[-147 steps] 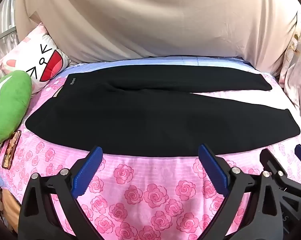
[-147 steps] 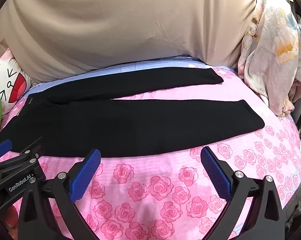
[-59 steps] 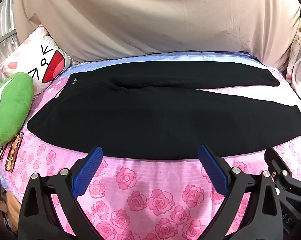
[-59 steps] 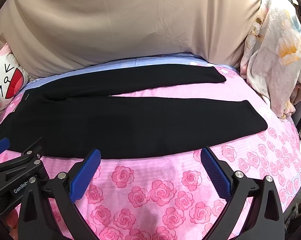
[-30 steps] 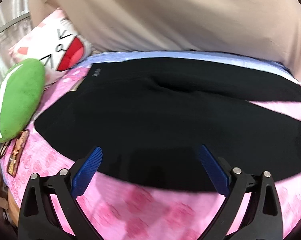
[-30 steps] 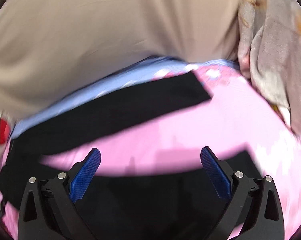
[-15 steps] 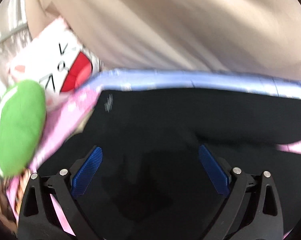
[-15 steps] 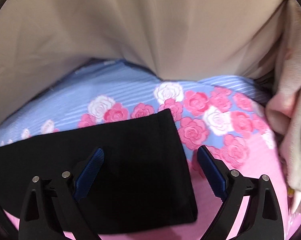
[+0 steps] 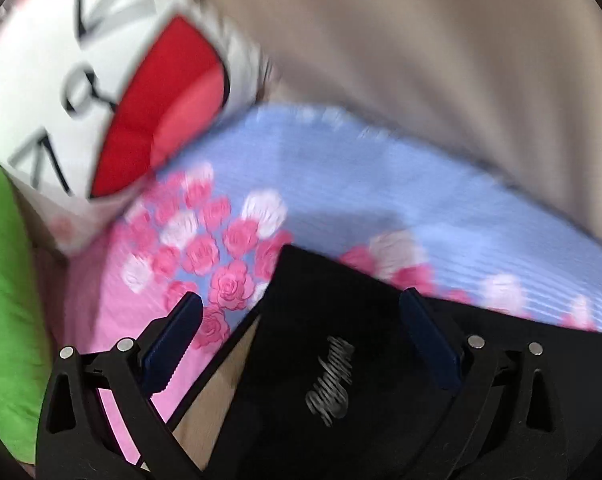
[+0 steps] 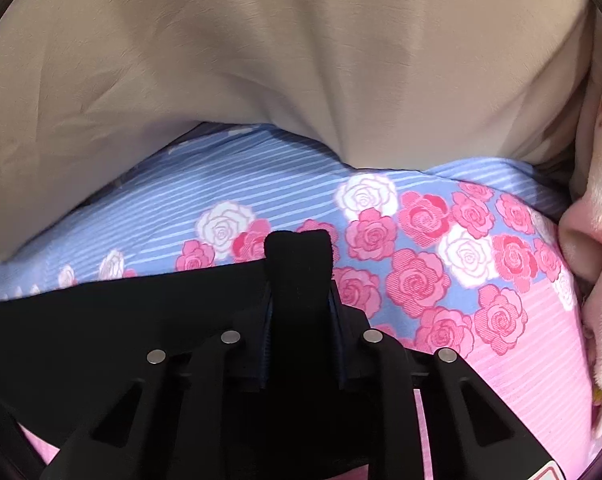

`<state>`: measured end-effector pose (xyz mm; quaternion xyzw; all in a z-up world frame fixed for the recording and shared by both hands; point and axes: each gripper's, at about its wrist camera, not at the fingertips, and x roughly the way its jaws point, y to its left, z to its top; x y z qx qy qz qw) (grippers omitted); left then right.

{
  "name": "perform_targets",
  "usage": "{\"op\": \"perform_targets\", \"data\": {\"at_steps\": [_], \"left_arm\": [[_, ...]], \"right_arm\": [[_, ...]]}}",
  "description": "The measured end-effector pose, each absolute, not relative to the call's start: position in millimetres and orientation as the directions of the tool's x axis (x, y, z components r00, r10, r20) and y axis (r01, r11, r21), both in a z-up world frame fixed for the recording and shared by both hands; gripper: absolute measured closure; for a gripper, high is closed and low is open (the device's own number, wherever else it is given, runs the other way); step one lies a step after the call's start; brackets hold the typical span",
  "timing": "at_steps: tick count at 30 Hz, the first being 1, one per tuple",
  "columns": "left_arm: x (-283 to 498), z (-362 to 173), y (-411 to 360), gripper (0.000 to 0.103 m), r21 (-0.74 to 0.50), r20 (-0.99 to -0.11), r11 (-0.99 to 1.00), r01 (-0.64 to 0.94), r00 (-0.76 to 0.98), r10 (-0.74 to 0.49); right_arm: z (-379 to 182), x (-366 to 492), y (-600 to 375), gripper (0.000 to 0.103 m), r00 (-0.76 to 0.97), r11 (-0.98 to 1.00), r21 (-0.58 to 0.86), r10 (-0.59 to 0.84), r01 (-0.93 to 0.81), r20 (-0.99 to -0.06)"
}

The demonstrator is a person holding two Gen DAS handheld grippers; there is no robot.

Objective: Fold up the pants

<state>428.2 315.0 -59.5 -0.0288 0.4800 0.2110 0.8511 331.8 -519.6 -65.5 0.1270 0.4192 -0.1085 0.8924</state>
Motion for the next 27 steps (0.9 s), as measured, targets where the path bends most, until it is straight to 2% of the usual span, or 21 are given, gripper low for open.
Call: {"op": "perform_targets", "data": {"at_steps": [3,6,9,15,19,23,27], "left_arm": [[431.1,-69.5,319.5,0.015,0.106,-0.831,0.922,-0.373,0.476,0.288],[429.6,-63.0,314.4,0.081,0.048,-0.833,0.945,-0.323,0.510,0.217],[419.0,-46.1,308.3,0.097,0.032,-0.823,0.952,-0.303,0.533,0.197],[352.4,25.5,298.4,0.098,-0.034,-0.752,0.967,-0.254,0.643,0.143],[277.4,66.7,293.1,0.097,-0.072,-0.709,0.976,-0.206,0.698,0.095],[206.9,79.5,294.8,0.097,-0.062,-0.693,0.984,-0.169,0.716,0.080],[150.3,56.6,298.8,0.097,-0.022,-0.730,0.987,-0.157,0.678,0.092]], "right_arm": [[-64.9,334.7,-514.1,0.082,0.619,0.941,0.131,-0.097,0.313,-0.779],[-63.2,332.3,-507.3,0.091,0.623,0.941,0.127,-0.102,0.312,-0.776],[-58.0,318.6,-490.5,0.093,0.638,0.944,0.102,-0.130,0.314,-0.759],[-10.3,268.2,-475.7,0.093,0.733,0.952,0.133,-0.119,0.277,-0.670],[21.0,209.1,-467.2,0.093,0.786,0.969,0.120,-0.101,0.218,-0.610],[34.3,136.7,-452.9,0.093,0.821,0.982,0.077,-0.100,0.172,-0.562],[20.3,77.3,-448.7,0.093,0.807,0.989,0.037,-0.097,0.145,-0.583]]}}
